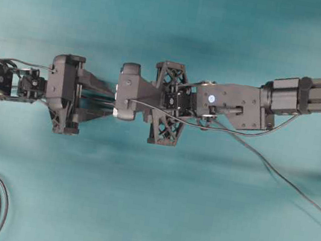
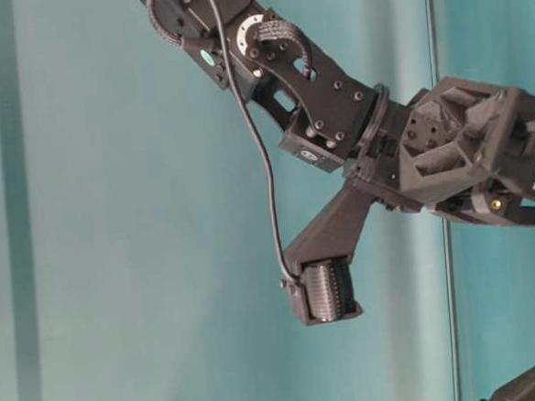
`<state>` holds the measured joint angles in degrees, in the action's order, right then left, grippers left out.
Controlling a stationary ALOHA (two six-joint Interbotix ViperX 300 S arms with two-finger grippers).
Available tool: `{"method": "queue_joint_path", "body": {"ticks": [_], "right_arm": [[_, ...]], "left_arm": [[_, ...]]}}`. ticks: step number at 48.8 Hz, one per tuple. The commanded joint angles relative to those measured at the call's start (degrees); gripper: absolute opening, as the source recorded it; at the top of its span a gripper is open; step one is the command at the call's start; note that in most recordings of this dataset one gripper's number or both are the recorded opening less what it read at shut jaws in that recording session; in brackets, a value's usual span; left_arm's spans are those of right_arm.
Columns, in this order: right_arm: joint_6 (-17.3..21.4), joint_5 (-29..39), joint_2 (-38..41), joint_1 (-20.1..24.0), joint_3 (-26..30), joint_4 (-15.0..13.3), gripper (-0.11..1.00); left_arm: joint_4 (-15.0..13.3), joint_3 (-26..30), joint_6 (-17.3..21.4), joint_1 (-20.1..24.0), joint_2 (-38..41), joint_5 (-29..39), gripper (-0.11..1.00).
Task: Insert the USB cable into the female connector supported by the left arm.
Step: 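Move the right gripper left, aligning the plug with the connector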
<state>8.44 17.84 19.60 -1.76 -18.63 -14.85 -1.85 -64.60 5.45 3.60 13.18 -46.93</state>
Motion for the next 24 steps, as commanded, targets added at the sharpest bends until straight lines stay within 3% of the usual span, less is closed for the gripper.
{"method": "queue_joint_path", "body": {"ticks": [1, 24], "right_arm": [[0.88, -0.88, -0.97, -0.18, 1.32, -1.41, 0.22], [1.93, -2.9, -0.7, -0.18, 1.32, -2.02, 0.22]], "left_arm": [[0.09, 0.35, 0.35, -0.09, -1.05, -0.53, 0.61], [0.09, 0.53, 1.41, 0.53, -1.05, -0.62, 0.61]]}}
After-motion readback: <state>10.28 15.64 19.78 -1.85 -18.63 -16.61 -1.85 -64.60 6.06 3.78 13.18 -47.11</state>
